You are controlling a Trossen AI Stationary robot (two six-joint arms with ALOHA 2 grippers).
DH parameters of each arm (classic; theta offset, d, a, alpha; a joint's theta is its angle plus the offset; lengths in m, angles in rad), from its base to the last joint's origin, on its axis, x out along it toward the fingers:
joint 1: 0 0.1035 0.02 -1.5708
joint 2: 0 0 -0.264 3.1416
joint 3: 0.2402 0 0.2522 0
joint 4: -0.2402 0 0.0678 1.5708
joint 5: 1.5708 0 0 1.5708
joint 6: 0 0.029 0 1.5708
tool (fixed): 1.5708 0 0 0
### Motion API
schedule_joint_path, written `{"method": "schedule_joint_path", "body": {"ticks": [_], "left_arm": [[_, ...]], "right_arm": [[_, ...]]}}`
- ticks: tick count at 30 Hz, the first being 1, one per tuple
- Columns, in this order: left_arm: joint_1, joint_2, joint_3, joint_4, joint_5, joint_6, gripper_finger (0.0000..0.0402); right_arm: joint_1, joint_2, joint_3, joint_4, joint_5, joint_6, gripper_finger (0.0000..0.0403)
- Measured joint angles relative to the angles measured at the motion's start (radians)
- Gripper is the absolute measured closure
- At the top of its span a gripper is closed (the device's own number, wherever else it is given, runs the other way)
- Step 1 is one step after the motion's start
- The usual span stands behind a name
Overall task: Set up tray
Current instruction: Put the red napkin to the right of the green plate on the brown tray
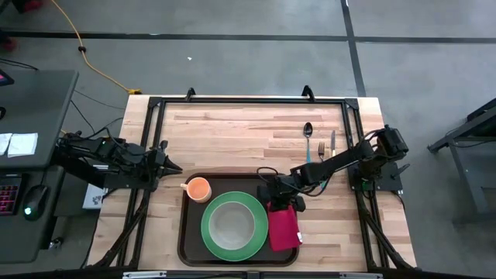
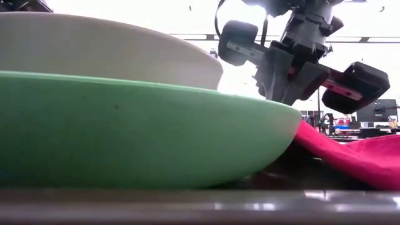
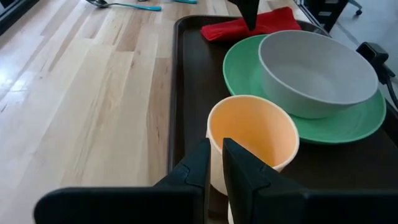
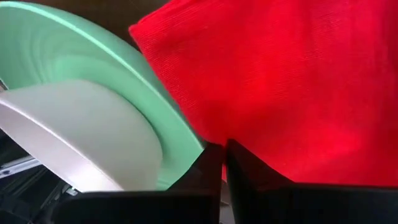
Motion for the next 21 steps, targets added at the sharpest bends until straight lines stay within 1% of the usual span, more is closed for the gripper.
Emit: {"method": "schedule_joint_path", "body": {"ticks": [8,13,19,21], "left_arm": [[0.0,0.0,0.0,0.012,0.015,0.0,0.0328],[0.0,0.0,0.0,0.022,0.022,0.0,0.0328],[0.0,0.0,0.0,0.022,0.022,0.0,0.0328],[0.0,0.0,0.0,0.022,0.021,0.0,0.0328]], "right_arm": [[-0.007,0.0,0.0,-0.072,0.011,0.008,0.0403],[-0.025,0.0,0.0,-0.084,0.031,0.006,0.0403],[-0.032,0.002,0.0,-0.086,0.029,0.007,0.0403],[-0.032,0.005,0.0,-0.08,0.013,0.017,0.0403]]}}
